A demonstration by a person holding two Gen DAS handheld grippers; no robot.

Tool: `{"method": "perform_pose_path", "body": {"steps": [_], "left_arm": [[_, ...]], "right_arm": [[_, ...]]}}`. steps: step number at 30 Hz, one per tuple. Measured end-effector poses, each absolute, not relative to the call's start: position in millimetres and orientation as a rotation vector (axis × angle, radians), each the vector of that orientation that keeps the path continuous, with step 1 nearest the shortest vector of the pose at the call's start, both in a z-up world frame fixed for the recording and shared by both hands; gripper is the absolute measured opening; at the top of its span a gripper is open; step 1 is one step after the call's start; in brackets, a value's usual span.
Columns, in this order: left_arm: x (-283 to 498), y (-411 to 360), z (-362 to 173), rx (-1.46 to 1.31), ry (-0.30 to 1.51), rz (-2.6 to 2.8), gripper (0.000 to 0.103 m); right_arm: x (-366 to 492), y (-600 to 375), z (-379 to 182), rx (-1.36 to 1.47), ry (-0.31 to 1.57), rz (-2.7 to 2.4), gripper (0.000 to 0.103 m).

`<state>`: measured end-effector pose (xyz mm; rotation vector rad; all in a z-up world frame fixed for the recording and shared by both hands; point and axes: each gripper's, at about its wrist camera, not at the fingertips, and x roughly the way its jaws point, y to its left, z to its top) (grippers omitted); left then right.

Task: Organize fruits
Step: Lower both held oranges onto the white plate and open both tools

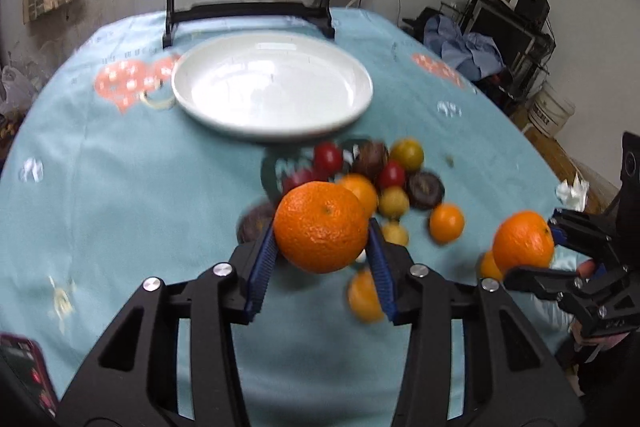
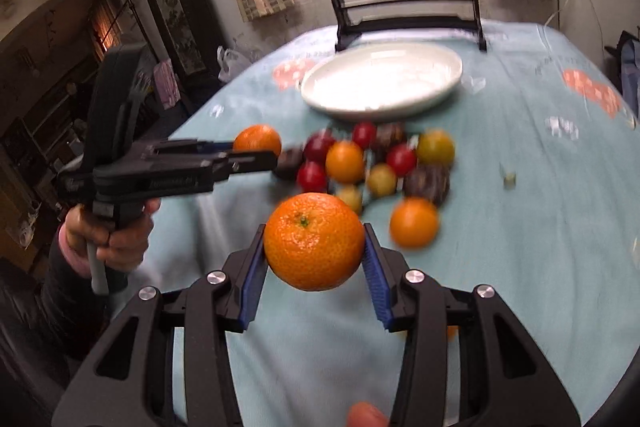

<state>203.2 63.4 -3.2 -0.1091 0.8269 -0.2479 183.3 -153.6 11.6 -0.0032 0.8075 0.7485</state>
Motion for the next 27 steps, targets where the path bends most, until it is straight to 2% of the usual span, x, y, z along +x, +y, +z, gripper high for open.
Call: {"method": "perform_pose_path", "body": {"steps": [4, 9, 14, 20, 22, 23, 24, 26, 27], "left_arm": [[254, 68, 13, -0.116, 0.796, -0.185, 0.045], [325, 77, 1, -0.13, 0.852, -0.106, 0.045], [367, 88, -24, -0.126, 0.926, -0.048, 0.045], [385, 92, -43, -0.131, 0.978, -0.026, 0.046], [384, 93, -44, -0.13, 0.975, -0.012, 0.052], [381, 94, -40, -0.13, 0.961, -0.007, 0.061], [378, 94, -35, -0.127, 0.942, 0.005, 0.067], [366, 95, -21, -0.118, 0.901, 0.021, 0.076], [357, 94, -12, -0.115, 0.879, 0.024, 0.08]], "right_arm": [[255, -120, 24, -0.04, 0.789, 0.674, 0.046], [340, -79, 2, -0.119, 0.862, 0.605, 0.046], [379, -60, -33, -0.162, 0.971, 0.582, 0.045], [387, -53, -46, -0.19, 1.0, 0.592, 0.046], [387, -52, -44, -0.18, 0.996, 0.607, 0.053], [383, -53, -40, -0.183, 0.98, 0.606, 0.061], [379, -54, -34, -0.195, 0.955, 0.596, 0.068], [369, -59, -21, -0.194, 0.912, 0.605, 0.071], [360, -64, -12, -0.195, 0.889, 0.602, 0.081]]}}
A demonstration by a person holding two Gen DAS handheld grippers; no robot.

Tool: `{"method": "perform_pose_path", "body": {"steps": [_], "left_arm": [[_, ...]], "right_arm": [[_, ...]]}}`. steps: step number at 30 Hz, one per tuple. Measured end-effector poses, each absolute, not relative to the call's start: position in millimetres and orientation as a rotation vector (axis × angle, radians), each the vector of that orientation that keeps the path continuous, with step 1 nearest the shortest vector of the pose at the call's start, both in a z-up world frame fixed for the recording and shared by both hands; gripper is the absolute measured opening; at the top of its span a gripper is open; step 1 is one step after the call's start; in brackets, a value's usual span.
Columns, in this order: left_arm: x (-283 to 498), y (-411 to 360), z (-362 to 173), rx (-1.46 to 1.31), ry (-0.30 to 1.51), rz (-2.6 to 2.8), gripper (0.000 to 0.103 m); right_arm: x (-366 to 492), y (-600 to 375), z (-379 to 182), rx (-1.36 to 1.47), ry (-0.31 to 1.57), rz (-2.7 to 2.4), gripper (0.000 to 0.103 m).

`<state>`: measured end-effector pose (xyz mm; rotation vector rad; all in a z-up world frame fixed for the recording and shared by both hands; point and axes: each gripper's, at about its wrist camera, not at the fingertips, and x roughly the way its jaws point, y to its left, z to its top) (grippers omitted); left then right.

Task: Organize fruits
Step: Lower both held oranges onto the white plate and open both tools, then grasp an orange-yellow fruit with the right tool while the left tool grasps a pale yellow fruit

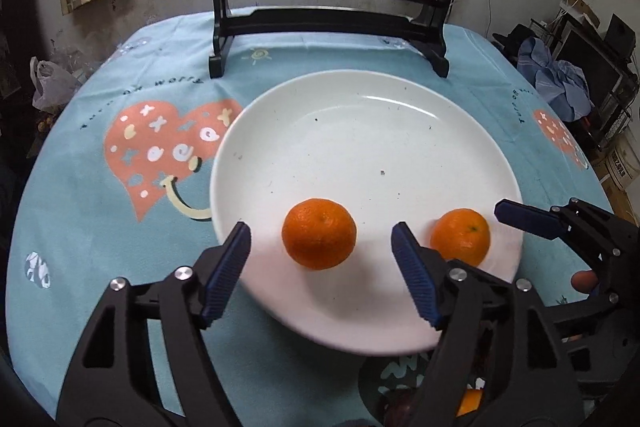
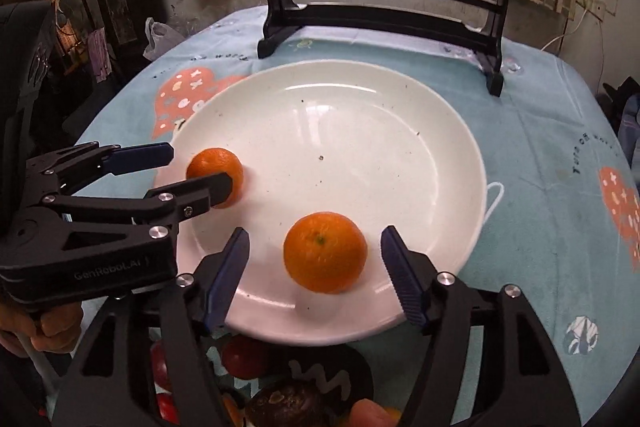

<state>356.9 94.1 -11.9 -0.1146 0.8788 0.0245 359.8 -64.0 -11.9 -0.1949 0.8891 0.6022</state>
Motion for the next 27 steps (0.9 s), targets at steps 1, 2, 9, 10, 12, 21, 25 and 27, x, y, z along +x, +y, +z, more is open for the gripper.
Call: {"method": "perform_pose_path", "body": {"steps": [1, 2, 9, 10, 12, 21, 25, 27], "left_arm": [[348, 94, -4, -0.113, 0.86, 0.028, 0.083], [339, 94, 3, -0.113, 0.844, 0.027, 0.089], [248, 89, 31, -0.135, 0.759, 0.011, 0.1], [230, 87, 30, -0.136, 0.745, 0.011, 0.101], [200, 84, 23, -0.136, 0.734, 0.011, 0.101], [120, 71, -40, -0.224, 0.832, -0.011, 0.101], [111, 59, -51, -0.197, 0.857, -0.012, 0.101], [106, 57, -46, -0.186, 0.803, -0.03, 0.101]], "right_arm": [[353, -69, -4, -0.193, 0.865, 0.6, 0.088], [343, -76, 5, -0.182, 0.832, 0.608, 0.102], [253, -130, 37, -0.058, 0.654, 0.692, 0.102], [237, -139, 36, -0.042, 0.621, 0.692, 0.102], [212, -149, 30, -0.062, 0.627, 0.745, 0.102], [137, -189, -6, -0.12, 0.649, 0.595, 0.102], [138, -201, -23, -0.092, 0.706, 0.554, 0.102], [140, -205, -30, -0.06, 0.734, 0.566, 0.102]]}}
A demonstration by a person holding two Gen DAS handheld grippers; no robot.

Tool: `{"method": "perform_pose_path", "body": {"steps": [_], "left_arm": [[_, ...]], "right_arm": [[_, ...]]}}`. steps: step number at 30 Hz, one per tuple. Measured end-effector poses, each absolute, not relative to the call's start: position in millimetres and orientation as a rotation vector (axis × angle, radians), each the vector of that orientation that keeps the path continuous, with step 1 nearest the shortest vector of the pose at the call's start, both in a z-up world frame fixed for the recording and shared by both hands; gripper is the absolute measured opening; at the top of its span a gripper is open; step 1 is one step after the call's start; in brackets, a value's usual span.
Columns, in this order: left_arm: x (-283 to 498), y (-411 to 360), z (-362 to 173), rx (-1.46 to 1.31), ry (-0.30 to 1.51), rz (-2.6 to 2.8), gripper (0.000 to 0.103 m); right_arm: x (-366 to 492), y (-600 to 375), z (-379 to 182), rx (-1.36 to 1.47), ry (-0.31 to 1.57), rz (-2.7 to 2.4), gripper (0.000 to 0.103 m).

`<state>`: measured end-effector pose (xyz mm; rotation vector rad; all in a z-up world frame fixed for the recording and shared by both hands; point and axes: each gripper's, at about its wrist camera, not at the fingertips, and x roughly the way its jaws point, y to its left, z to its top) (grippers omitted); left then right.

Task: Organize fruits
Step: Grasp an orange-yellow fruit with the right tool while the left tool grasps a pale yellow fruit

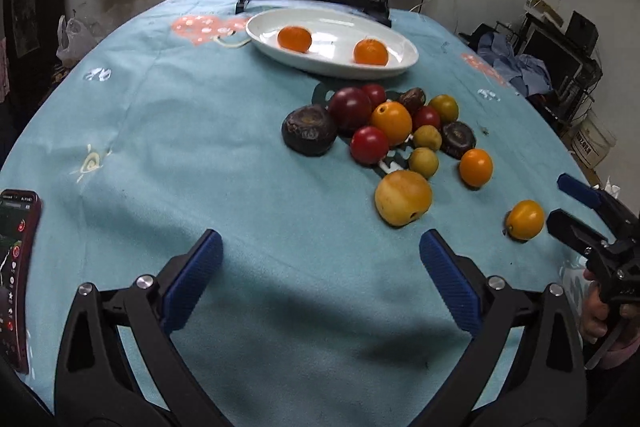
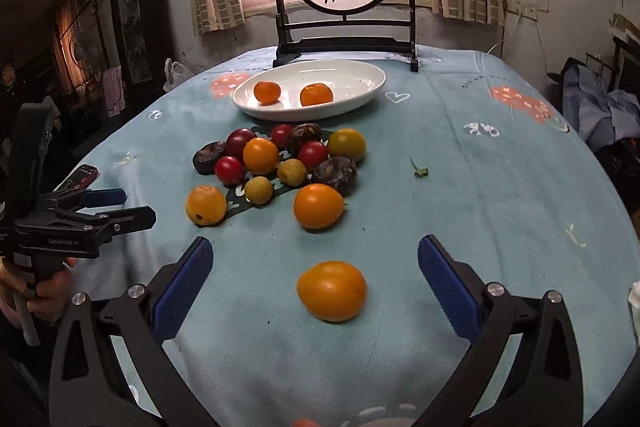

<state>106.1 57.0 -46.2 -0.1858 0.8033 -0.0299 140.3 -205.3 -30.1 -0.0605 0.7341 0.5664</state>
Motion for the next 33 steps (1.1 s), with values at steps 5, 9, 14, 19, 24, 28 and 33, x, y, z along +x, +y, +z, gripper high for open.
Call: {"method": "perform_pose_path", "body": {"steps": [5, 9, 14, 19, 24, 28, 33], "left_arm": [[107, 55, -48, -0.173, 0.809, 0.002, 0.101], [107, 56, -48, -0.178, 0.802, -0.006, 0.101], [109, 59, -49, -0.199, 0.813, -0.012, 0.101], [110, 62, -51, -0.217, 0.82, -0.01, 0.101], [110, 63, -52, -0.22, 0.825, -0.008, 0.101], [111, 63, -52, -0.221, 0.826, -0.009, 0.101], [111, 63, -52, -0.225, 0.831, -0.01, 0.101]], "right_arm": [[145, -208, -36, -0.018, 0.783, 0.568, 0.096], [150, -209, -42, 0.001, 0.825, 0.549, 0.084], [146, -200, -43, -0.065, 0.826, 0.526, 0.084], [141, -187, -46, -0.166, 0.825, 0.485, 0.073], [142, -186, -48, -0.186, 0.841, 0.469, 0.066], [145, -185, -51, -0.192, 0.867, 0.457, 0.058], [145, -182, -54, -0.214, 0.885, 0.451, 0.053]]}}
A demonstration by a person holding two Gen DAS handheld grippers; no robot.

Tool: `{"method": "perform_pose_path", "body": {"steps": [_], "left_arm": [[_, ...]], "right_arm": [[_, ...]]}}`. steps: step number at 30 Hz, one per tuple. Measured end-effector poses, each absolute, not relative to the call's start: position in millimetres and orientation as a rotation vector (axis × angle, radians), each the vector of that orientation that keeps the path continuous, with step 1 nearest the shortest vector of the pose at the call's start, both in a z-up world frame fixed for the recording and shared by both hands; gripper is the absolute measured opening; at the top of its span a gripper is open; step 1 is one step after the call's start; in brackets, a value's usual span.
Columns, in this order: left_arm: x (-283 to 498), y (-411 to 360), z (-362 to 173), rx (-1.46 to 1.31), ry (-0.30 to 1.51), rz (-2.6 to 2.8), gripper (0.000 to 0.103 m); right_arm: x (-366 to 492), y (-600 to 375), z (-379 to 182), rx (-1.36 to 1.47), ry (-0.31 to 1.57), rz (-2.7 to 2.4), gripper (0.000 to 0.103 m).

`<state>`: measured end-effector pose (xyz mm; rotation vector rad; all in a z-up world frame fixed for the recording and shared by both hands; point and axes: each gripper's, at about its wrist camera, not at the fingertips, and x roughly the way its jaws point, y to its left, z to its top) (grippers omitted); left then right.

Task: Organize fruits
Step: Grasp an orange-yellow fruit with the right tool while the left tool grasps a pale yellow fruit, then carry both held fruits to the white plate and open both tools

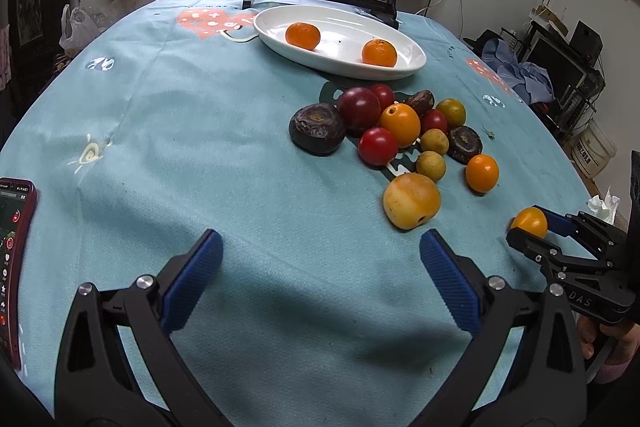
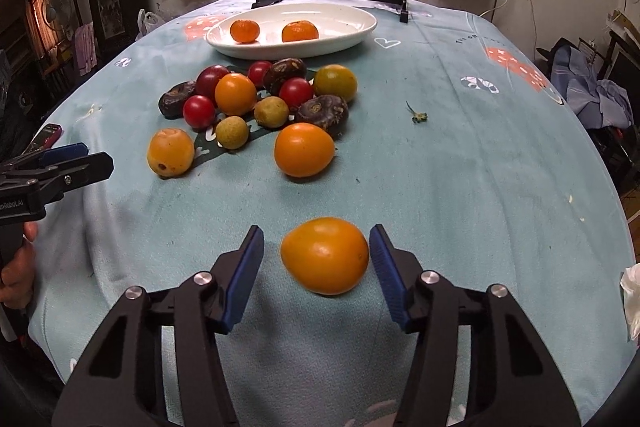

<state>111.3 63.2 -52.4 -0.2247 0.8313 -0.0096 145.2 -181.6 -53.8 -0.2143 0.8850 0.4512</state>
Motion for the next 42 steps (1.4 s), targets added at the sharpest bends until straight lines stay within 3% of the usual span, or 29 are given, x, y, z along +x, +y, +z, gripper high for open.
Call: {"method": "perform_pose_path", "body": {"steps": [7, 19, 22, 24, 29, 33, 42], "left_arm": [[112, 63, -53, -0.224, 0.834, -0.009, 0.101], [126, 39, -53, -0.192, 0.849, -0.102, 0.099], [139, 24, -53, -0.172, 0.867, -0.134, 0.088], [146, 18, -55, -0.164, 0.886, -0.15, 0.074], [157, 10, -58, -0.147, 0.904, -0.15, 0.07], [163, 6, -61, -0.137, 0.925, -0.152, 0.058], [171, -1, -63, -0.1, 0.942, -0.141, 0.049]], "right_arm": [[148, -186, -55, -0.19, 0.891, 0.432, 0.043], [153, -199, -53, -0.071, 0.892, 0.483, 0.043], [153, -200, -53, -0.061, 0.893, 0.489, 0.043], [153, -201, -53, -0.051, 0.894, 0.497, 0.043], [155, -204, -54, -0.026, 0.899, 0.52, 0.043], [155, -205, -54, -0.013, 0.899, 0.529, 0.043], [155, -206, -54, -0.009, 0.897, 0.538, 0.043]]}}
